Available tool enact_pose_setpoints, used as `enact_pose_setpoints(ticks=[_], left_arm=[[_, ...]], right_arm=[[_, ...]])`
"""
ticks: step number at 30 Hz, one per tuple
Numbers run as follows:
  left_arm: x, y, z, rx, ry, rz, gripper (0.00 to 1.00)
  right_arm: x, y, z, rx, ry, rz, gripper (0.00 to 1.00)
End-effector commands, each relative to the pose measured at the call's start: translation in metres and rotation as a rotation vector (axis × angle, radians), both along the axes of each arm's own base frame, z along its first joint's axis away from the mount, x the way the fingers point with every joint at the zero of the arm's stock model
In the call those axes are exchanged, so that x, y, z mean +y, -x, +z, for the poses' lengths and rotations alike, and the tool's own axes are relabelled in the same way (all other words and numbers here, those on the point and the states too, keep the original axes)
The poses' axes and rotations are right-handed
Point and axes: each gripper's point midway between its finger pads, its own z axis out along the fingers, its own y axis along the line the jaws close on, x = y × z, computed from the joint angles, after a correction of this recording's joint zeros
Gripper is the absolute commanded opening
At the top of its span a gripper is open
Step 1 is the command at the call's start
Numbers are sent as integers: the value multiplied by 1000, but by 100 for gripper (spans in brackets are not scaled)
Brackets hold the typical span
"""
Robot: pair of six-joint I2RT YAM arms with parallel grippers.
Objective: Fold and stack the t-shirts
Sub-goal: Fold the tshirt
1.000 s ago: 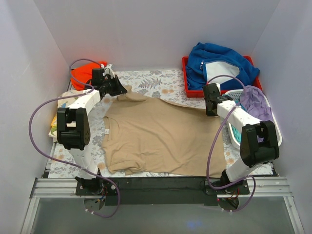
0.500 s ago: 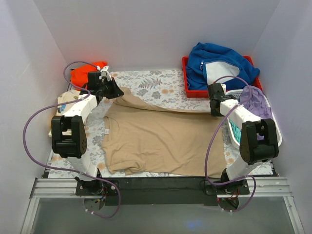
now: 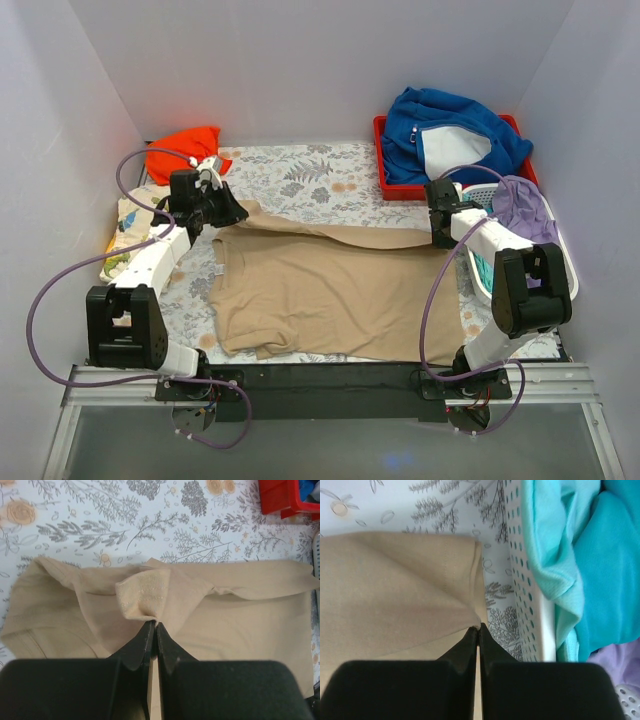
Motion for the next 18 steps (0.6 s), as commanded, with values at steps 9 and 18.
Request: enact_pose_setpoints(ticks=[9,18], left_arm=[[23,46,-44,157,-57,135,14],[58,39,-33,167,-168,330,55]], right_arm=[[-9,19,-2,5,11,-38,1],[-2,16,16,-49,-36,-30,25]])
